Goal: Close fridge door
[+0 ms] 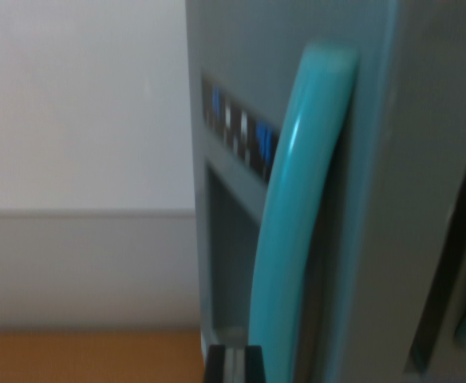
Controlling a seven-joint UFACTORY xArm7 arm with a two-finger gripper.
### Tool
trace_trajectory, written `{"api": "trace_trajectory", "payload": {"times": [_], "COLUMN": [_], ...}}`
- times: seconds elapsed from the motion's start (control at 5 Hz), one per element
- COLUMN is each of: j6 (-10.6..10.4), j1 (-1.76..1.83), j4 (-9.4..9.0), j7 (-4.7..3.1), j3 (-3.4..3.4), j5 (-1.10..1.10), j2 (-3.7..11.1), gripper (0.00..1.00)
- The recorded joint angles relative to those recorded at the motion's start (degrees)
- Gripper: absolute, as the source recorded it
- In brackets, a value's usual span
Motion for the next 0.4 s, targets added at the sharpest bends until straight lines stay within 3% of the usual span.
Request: {"api": "trace_trajectory", "payload": {"times": [0.2, 0.4], "j6": [0.0, 0.0], "j1": [0.00, 0.00], "j4": [0.12, 0.12], "j7": [0.00, 0.00], "j3": [0.31, 0.31], "j5": [0.00, 0.00], "j2": [2.87, 2.87], "gripper": [1.00, 1.00]}}
